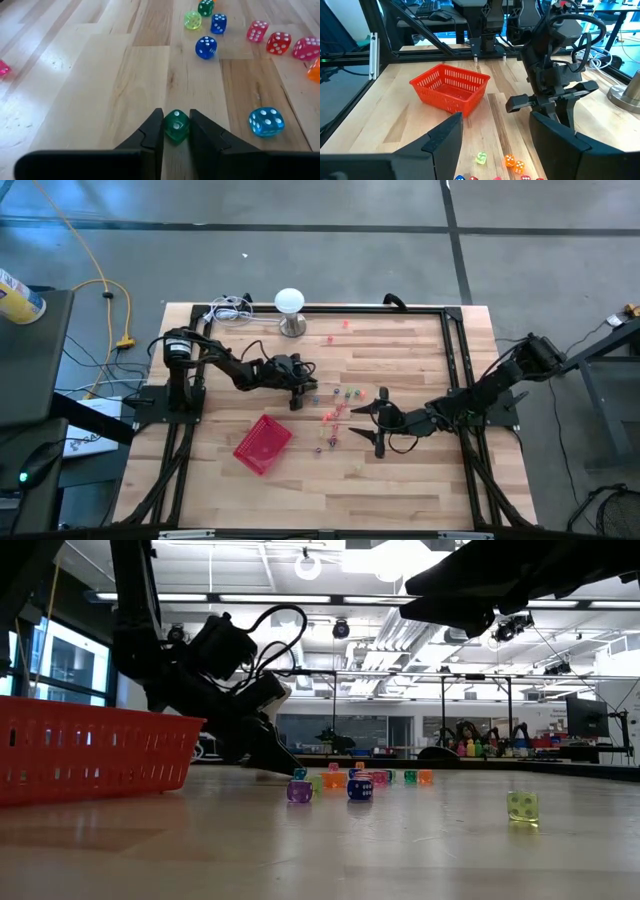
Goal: Pick & Place Dice
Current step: Put the green die into the red basket
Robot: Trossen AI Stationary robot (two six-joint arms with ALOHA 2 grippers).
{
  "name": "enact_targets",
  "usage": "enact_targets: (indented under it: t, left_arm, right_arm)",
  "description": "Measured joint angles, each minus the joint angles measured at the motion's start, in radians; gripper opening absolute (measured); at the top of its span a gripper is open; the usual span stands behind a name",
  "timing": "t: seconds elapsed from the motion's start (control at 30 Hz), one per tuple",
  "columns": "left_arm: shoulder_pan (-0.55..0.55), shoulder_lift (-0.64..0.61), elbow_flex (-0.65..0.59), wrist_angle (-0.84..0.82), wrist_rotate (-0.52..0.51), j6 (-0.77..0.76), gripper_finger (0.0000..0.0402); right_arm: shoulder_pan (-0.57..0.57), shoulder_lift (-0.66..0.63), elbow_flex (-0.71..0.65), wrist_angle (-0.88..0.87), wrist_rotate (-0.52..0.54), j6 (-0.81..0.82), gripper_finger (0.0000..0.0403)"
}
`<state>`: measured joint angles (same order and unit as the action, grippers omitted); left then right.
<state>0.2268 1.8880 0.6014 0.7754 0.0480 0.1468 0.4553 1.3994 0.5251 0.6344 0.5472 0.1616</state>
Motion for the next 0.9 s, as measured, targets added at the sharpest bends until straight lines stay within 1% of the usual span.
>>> enact_targets:
  t: [0.1, 0.23, 0.4, 0.5, 0.6, 0.67, 0.73, 0.83, 0.9]
  left_arm:
    - [-0.003, -0.064, -0.004, -0.073, -0.021, 0.011, 0.006]
    - [-0.025, -0.239, -0.003, -0.279, -0.085, 0.01, 0.006]
    - [-0.084, -0.506, -0.003, -0.576, -0.047, -0.07, 0.006]
    - [-0.153, -0.652, -0.002, -0.728, -0.036, -0.096, 0.006]
    - [-0.236, -0.761, -0.002, -0.86, -0.009, -0.121, 0.006]
    - [-0.293, -0.805, -0.002, -0.935, 0.0, -0.153, 0.006]
    - [-0.348, -0.818, -0.002, -0.999, 0.002, -0.218, 0.006]
    - [-0.412, -0.801, -0.002, -1.045, 0.003, -0.321, 0.006]
    - [-0.44, -0.776, -0.002, -1.062, 0.003, -0.361, 0.0067]
  right_arm:
    - [0.0, 0.0, 0.0, -0.003, 0.0, 0.0, 0.0219]
    - [0.0, 0.0, 0.0, -0.004, 0.0, 0.0, 0.0219]
    - [0.0, 0.0, 0.0, -0.011, 0.0, -0.002, 0.0219]
    - [0.0, 0.0, 0.0, -0.011, 0.0, -0.006, 0.0219]
    - [0.0, 0.0, 0.0, -0.011, 0.0, -0.007, 0.0219]
    - [0.0, 0.0, 0.0, -0.011, 0.0, -0.005, 0.0219]
    - [0.0, 0.0, 0.0, -0.011, 0.0, -0.004, 0.0219]
    - [0.0, 0.0, 0.0, -0.01, 0.0, -0.003, 0.0219]
    - [0.0, 0.0, 0.0, -0.01, 0.0, -0.001, 0.0219]
